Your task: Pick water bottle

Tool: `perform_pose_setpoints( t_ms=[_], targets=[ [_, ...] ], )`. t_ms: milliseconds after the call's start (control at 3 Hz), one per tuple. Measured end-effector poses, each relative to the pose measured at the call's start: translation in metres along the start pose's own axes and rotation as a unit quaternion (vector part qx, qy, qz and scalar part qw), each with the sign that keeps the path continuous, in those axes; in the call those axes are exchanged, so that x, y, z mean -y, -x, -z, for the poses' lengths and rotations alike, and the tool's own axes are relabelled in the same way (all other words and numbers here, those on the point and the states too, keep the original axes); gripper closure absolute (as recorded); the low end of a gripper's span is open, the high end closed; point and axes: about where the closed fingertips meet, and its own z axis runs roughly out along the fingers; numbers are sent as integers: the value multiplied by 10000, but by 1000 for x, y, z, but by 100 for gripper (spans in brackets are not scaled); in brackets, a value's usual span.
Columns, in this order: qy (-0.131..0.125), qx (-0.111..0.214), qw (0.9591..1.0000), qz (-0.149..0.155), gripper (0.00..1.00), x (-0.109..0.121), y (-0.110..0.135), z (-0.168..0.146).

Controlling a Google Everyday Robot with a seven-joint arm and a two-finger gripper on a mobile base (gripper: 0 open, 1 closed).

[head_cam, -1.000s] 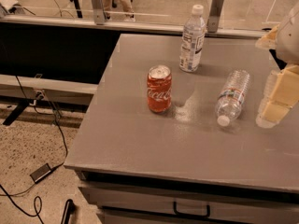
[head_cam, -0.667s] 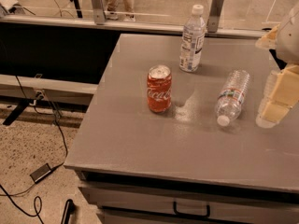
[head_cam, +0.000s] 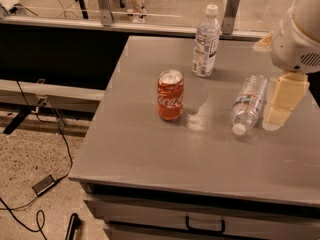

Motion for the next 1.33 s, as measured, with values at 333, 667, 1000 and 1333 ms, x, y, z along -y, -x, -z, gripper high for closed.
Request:
perform_pose_setpoints(
  t_ms=[333, 667, 1000, 1333],
  targets=[
    [85, -181, 9951, 966, 0, 29, -7, -39],
    [280, -284, 9843, 1722, 0, 45, -15, -73],
    [524, -276, 9749, 2148, 0, 51, -28, -101],
    [689, -146, 9689, 2372, 18, 48, -34, -116]
  ],
)
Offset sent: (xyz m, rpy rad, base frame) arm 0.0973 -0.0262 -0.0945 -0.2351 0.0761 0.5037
